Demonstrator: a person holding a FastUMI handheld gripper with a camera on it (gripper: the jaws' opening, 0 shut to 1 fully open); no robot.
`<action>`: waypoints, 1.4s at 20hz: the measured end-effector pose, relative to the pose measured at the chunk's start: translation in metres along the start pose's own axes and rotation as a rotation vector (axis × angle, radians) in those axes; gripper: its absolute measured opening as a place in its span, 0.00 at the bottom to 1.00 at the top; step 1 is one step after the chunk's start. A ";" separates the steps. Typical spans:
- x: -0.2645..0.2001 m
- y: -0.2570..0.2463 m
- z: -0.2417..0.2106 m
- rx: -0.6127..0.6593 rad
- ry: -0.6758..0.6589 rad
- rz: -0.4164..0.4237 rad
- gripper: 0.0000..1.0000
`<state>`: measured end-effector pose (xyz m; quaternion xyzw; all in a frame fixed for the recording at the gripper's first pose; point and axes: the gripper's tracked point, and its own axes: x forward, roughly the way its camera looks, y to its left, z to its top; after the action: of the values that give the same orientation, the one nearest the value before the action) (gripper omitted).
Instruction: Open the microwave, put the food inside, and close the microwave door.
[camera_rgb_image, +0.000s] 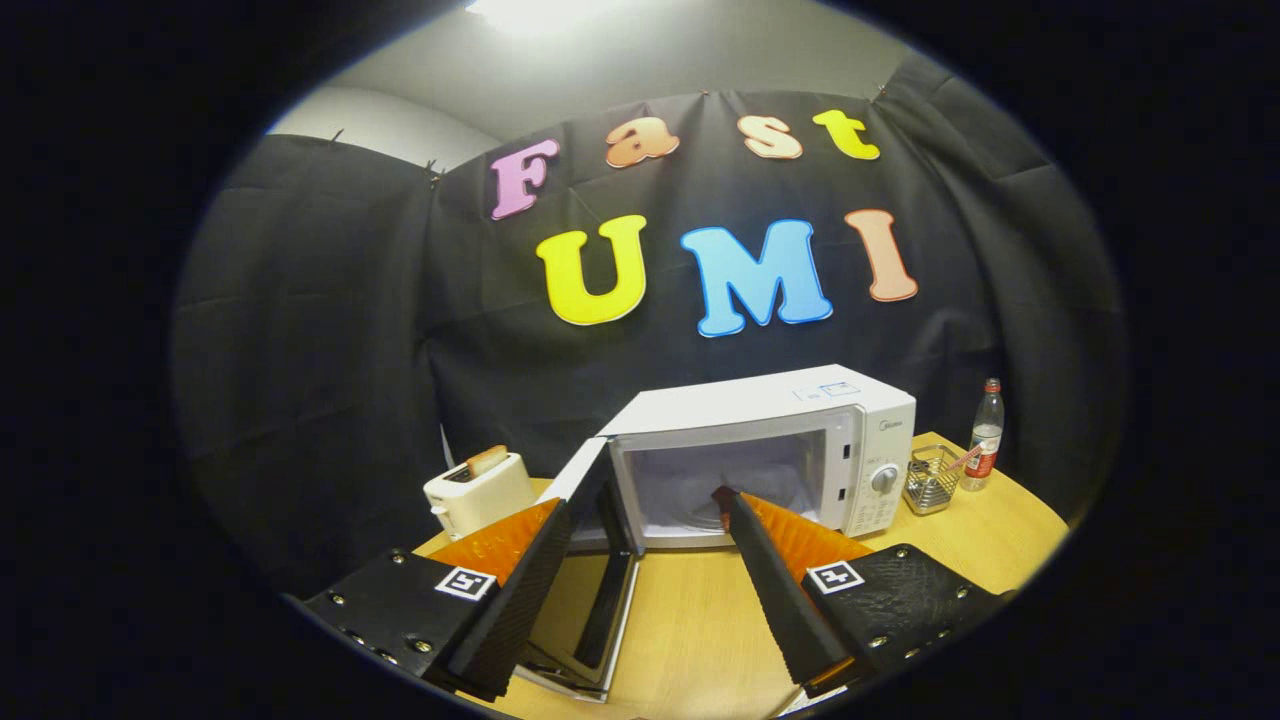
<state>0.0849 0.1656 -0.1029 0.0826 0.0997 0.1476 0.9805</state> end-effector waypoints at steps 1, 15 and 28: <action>-0.006 0.013 0.002 -0.006 -0.009 0.024 0.98; -0.054 0.176 -0.025 -0.049 0.036 0.339 0.97; -0.038 0.181 -0.123 -0.031 0.279 0.348 0.82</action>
<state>-0.0266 0.3406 -0.1807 0.0624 0.2161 0.3261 0.9182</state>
